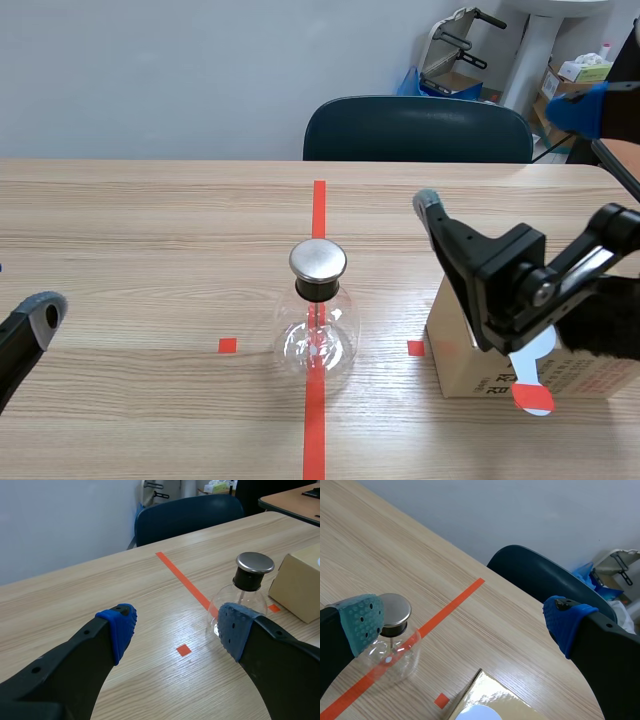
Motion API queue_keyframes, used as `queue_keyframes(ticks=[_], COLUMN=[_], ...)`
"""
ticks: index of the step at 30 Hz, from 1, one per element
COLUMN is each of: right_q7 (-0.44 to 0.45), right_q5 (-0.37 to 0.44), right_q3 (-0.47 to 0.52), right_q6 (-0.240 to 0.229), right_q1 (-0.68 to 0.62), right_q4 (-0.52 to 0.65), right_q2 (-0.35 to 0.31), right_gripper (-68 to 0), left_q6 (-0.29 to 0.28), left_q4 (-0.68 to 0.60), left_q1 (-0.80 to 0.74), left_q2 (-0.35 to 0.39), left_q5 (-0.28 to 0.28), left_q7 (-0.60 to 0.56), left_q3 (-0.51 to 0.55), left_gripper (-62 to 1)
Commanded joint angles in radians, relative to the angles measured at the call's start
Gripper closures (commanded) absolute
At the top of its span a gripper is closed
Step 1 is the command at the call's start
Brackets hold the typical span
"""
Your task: Do the electroscope experiment
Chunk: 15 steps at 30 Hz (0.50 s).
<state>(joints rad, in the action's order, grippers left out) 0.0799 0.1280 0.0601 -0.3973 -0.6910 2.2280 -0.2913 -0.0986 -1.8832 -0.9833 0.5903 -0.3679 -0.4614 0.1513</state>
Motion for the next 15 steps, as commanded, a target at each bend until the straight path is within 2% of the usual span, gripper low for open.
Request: queue_keyframes(ticks=[1,15], right_q7=[0.017,0.013], right_q5=[0.008,0.008], right_q3=[-0.005,-0.031], right_q6=[0.007,0.007], right_q1=[-0.005,-0.005], right_q4=[-0.008,-0.048], right_q2=[-0.007,-0.008], right_gripper=[-67.9,-67.9], left_q6=[-0.002,-0.002], left_q4=[-0.018,-0.018], left_q1=[0.005,0.005], left_q2=[0.003,0.003], left_q5=[-0.010,-0.010], left_q7=[-0.014,-0.013], left_q3=[0.008,0.006], left_gripper=[-37.5,-37.5])
